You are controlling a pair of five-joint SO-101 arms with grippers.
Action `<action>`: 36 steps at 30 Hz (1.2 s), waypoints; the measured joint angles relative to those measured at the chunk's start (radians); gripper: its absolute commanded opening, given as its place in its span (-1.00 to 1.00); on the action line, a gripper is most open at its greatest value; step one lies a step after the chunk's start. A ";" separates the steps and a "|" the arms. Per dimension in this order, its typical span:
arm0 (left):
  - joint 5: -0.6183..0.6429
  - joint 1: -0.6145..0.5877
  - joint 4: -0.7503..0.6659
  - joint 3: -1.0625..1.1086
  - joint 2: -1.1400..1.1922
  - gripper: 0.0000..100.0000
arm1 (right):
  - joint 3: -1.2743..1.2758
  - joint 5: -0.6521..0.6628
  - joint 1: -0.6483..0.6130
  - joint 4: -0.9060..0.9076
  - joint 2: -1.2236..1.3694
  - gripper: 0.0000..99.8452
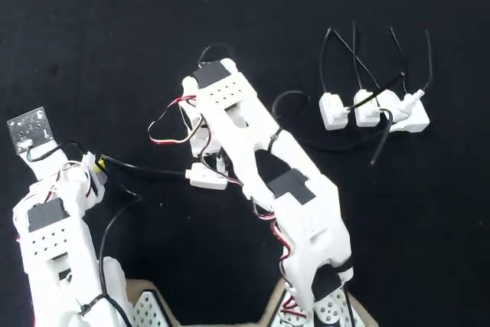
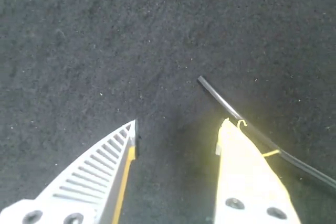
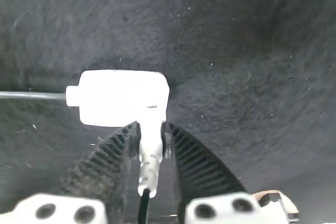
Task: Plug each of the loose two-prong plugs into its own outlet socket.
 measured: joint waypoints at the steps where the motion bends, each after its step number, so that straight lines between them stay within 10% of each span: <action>1: 0.000 0.000 0.000 0.000 0.000 -0.51 | -0.002 -0.014 0.000 0.000 0.000 -0.98; 29: 0.000 0.000 0.000 0.000 0.000 -0.51 | 0.275 0.029 0.051 -0.227 -0.123 -0.97; 36: 0.000 0.000 0.000 0.000 0.000 -0.51 | 0.450 0.149 0.051 -0.379 -0.258 -0.40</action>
